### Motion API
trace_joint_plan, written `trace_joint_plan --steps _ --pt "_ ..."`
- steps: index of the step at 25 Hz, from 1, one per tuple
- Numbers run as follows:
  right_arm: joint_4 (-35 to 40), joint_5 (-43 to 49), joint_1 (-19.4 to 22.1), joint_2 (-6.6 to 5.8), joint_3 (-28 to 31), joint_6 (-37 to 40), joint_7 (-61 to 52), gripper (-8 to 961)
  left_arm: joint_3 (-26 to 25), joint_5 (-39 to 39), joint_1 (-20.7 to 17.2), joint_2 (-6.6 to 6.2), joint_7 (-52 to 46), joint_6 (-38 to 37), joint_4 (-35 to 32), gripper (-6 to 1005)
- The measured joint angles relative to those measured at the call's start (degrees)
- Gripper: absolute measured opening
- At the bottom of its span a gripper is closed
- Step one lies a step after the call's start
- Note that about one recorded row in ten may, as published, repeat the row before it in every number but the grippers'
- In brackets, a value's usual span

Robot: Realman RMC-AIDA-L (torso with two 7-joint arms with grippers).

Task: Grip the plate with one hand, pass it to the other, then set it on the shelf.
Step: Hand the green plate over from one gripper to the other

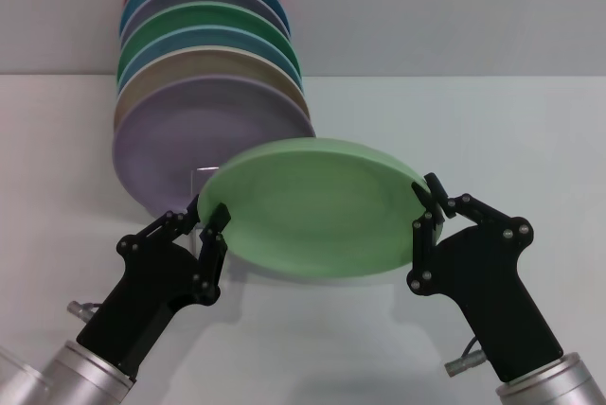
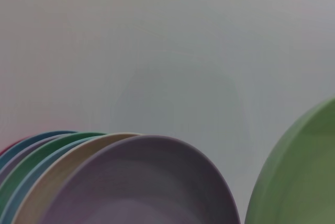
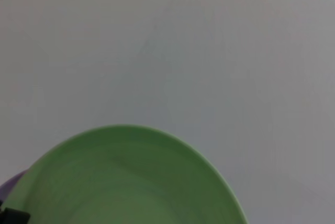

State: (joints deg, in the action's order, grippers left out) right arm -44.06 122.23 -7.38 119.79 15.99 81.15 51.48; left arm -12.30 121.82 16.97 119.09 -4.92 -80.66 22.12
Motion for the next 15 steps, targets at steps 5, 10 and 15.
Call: trace_joint_plan --steps 5,10,15 --pt "-0.02 0.02 -0.04 0.0 0.0 -0.15 0.11 20 0.0 0.0 0.08 0.0 0.0 0.08 -0.06 213" --pt "-0.13 0.03 -0.12 0.0 0.0 -0.48 0.14 21 0.0 0.01 0.24 0.01 0.0 0.08 -0.33 180" --pt "-0.15 0.03 -0.26 0.0 0.21 -0.62 0.15 21 0.0 0.02 0.35 0.01 0.0 0.11 -0.5 182"
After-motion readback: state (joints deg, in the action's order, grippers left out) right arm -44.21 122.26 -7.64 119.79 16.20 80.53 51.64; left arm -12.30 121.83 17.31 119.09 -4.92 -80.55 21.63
